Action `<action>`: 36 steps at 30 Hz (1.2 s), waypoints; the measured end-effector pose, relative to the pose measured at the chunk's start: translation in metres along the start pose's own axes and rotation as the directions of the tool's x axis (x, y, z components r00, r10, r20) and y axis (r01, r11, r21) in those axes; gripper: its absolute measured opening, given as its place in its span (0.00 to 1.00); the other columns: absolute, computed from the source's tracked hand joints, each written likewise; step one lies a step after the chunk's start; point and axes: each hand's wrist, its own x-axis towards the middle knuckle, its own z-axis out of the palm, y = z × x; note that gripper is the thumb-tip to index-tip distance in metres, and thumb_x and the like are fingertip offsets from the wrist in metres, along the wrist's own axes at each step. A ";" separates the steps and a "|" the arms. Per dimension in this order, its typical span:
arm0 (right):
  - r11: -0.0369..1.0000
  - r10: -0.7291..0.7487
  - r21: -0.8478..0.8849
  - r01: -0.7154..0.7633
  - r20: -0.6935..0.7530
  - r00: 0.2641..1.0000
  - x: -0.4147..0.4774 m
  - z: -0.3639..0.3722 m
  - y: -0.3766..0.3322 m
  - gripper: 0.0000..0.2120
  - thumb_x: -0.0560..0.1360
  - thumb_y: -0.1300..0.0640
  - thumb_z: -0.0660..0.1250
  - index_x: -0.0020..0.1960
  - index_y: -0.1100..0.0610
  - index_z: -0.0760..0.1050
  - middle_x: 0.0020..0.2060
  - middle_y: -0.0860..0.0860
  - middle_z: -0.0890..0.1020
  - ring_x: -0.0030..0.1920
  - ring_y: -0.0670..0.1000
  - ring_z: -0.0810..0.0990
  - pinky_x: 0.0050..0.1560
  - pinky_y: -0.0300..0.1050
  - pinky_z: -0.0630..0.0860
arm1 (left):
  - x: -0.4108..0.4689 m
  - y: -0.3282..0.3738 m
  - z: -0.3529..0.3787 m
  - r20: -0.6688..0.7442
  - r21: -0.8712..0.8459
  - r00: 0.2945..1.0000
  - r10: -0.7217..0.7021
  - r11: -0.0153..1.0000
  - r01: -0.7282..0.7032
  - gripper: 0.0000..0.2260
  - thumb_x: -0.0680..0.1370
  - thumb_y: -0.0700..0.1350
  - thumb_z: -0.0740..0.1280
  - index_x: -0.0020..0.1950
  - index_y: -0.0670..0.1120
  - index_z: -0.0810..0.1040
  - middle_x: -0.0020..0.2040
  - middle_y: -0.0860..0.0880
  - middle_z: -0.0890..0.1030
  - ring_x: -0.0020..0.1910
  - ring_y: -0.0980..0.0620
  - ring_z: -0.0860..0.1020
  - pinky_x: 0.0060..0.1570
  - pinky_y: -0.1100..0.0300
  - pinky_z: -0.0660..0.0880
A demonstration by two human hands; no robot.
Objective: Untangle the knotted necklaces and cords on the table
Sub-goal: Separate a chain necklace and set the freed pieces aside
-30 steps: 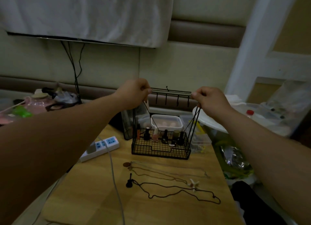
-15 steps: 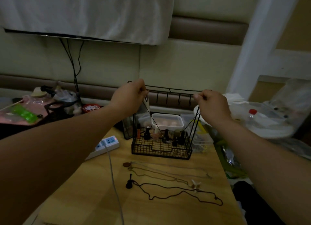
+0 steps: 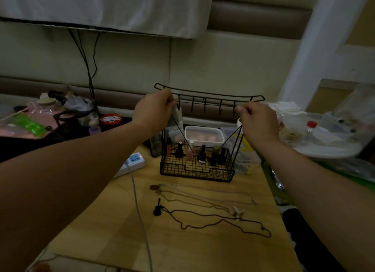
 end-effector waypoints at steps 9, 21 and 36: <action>1.000 0.003 0.021 -0.004 0.059 0.998 -0.019 0.027 0.025 0.12 0.84 0.50 0.64 0.53 0.56 0.84 0.42 0.52 0.84 0.44 0.54 0.80 0.41 0.46 0.71 | -0.022 -0.011 0.022 0.023 0.030 1.000 0.010 0.999 -0.010 0.05 0.86 0.50 0.62 0.54 0.51 0.75 0.44 0.49 0.81 0.40 0.48 0.80 0.39 0.51 0.79; 0.997 0.077 -0.040 -0.073 0.088 0.993 -0.042 0.036 0.039 0.15 0.84 0.49 0.63 0.49 0.57 0.83 0.36 0.48 0.77 0.40 0.52 0.75 0.33 0.39 0.60 | -0.042 -0.029 0.036 0.087 0.092 0.995 -0.041 0.995 0.033 0.07 0.83 0.53 0.64 0.48 0.54 0.71 0.40 0.53 0.76 0.36 0.52 0.75 0.31 0.58 0.64; 0.969 0.219 0.071 -0.235 0.183 0.958 -0.112 0.013 0.043 0.12 0.84 0.51 0.64 0.49 0.56 0.82 0.41 0.51 0.82 0.44 0.53 0.80 0.42 0.45 0.71 | -0.116 -0.002 0.025 0.191 -0.043 0.973 -0.133 0.989 0.144 0.06 0.83 0.54 0.64 0.55 0.53 0.74 0.45 0.52 0.81 0.40 0.52 0.80 0.36 0.53 0.78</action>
